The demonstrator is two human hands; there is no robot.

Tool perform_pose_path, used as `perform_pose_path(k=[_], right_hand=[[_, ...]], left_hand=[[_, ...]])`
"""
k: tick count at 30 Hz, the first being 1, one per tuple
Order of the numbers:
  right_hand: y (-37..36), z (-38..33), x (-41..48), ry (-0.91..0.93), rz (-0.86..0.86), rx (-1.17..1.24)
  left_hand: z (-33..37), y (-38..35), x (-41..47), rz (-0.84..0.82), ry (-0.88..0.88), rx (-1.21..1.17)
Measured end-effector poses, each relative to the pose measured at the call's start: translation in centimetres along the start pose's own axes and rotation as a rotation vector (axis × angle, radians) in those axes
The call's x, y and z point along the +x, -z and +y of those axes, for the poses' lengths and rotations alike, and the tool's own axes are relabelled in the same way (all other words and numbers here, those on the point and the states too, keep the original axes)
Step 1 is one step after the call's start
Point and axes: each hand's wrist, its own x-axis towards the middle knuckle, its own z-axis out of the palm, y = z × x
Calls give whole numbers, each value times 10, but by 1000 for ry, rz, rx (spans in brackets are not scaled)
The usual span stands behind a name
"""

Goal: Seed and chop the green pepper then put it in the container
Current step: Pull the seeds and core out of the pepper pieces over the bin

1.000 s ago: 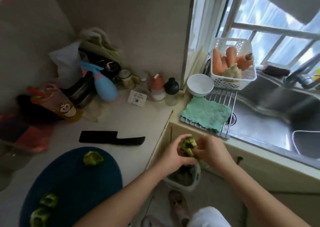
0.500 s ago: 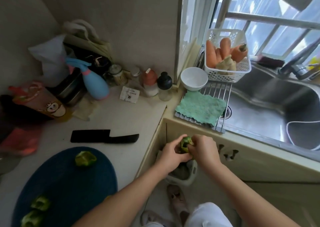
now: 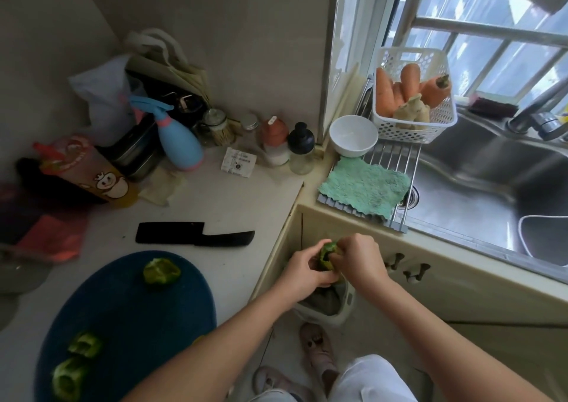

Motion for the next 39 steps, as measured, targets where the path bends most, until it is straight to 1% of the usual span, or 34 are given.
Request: perform_pose_path(k=[8,14,16,18,21,22,25,28,34,36,39], right_hand=[[5,7,15,113,-110,-23],[20,14,19,192,-315,0],[25,14,19,206,-363,-4],[29,14,21,192,-392,42],[32,20,29,104,-368,197],[32,23,31,76,-353,204],[18,32,36,44,-340,69],[0,34,38,54,-351,-88],[-15,33,34,48,-393,-165],[-16,34,33,67,-362,-169],[-8,30,28,84,-223,-44]], left_hand=[[4,9,0,-78,66,-110],[5,15,-4,-160,111,-159],[6,17,-4,-187,125,-166],[6,19,-5,-208,133,-200],[6,23,-4,-211,138,-308],[5,24,-4,-201,143,-344],[2,23,-4,-161,142,-394],[0,21,-4,-122,134,-410],[-1,21,-3,-87,123,-387],[-2,21,-2,-70,118,-367],[-2,18,1,-32,106,-320]])
